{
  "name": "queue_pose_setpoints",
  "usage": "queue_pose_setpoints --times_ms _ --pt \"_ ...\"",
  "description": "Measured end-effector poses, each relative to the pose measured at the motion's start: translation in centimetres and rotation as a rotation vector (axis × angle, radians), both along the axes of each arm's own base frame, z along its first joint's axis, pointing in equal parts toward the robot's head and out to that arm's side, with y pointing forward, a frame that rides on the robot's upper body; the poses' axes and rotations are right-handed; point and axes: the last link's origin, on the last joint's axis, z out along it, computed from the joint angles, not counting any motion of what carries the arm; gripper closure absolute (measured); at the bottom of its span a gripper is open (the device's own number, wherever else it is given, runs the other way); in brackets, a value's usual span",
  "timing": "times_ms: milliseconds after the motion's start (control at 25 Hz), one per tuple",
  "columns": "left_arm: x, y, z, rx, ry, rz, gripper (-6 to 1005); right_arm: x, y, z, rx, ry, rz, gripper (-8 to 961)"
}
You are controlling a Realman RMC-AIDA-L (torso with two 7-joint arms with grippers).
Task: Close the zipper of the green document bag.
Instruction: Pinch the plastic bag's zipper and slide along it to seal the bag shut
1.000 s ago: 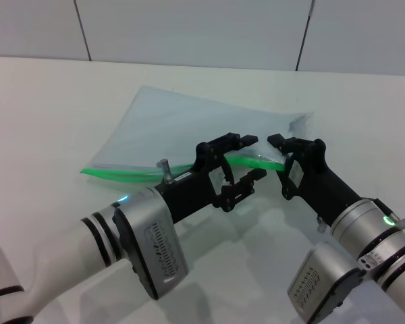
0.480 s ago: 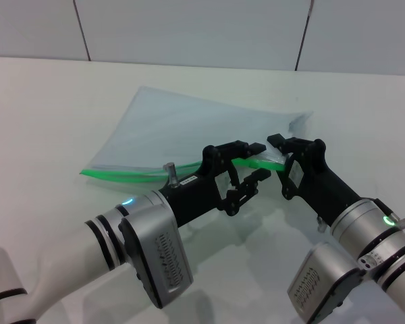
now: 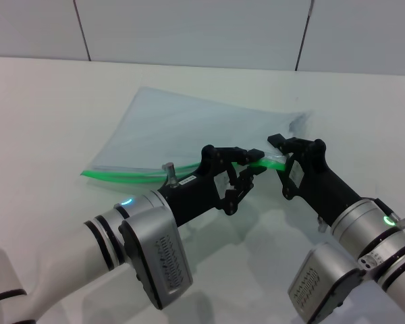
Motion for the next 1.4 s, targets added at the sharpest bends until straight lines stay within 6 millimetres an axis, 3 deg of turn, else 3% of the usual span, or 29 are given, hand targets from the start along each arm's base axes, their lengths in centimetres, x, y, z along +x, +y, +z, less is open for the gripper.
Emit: queue_pose_setpoints --times_ms 400,1400 --pt "-0.1 0.2 0.0 0.002 0.005 0.007 876 0.0 -0.1 -0.1 -0.006 -0.017 0.019 903" --pt "-0.1 0.3 0.1 0.008 -0.003 0.019 921 1.0 0.2 0.4 -0.011 -0.016 -0.006 903"
